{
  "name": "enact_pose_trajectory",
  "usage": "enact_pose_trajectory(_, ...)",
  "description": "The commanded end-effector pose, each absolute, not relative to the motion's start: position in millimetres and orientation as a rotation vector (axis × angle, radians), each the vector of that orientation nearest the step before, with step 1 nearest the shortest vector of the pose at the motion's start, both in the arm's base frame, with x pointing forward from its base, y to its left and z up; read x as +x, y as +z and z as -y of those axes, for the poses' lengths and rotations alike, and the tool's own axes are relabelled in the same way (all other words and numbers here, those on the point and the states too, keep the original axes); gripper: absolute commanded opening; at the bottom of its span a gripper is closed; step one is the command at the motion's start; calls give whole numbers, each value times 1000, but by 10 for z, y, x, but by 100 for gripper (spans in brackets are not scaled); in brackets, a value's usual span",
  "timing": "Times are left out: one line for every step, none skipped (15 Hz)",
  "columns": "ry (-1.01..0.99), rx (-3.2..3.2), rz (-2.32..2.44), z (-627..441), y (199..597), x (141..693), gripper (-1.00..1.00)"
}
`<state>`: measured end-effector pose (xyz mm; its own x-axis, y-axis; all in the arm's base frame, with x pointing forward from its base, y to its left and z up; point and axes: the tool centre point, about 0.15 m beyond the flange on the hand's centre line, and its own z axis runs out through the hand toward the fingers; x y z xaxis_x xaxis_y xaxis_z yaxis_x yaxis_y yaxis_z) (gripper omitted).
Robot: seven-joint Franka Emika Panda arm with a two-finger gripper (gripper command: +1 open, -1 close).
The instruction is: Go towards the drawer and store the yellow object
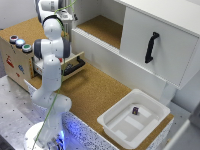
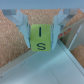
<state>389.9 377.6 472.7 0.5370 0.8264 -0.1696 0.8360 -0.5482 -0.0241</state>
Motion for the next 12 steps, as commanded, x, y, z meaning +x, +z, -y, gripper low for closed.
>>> enact_pose_trajectory(-172,2757,-1514,-3086,4439,3761,-100)
enact_pose_trajectory(-134,2725,-1528,-3014,4374,3733,-100)
enact_pose_trajectory(-107,2685,-1527,-2951,4266,3701,-100)
enact_pose_trajectory(-120,2666,-1561,-2903,4155,3681,-100)
enact_pose_trajectory(-128,2624,-1567,-2889,4034,3661,-100)
enact_pose_trajectory(-135,2592,-1584,-2873,3924,3648,-100)
enact_pose_trajectory(-142,2585,-1625,-2831,3811,3655,-100)
enact_pose_trajectory(-109,2572,-1641,-2823,3738,3626,-100)
enact_pose_trajectory(-94,2570,-1659,-2813,3649,3616,-100)
enact_pose_trajectory(-96,2583,-1666,-2799,3572,3642,-100)
enact_pose_trajectory(-91,2600,-1661,-2792,3510,3688,-100)
enact_pose_trajectory(-62,2623,-1651,-2781,3463,3744,-100)
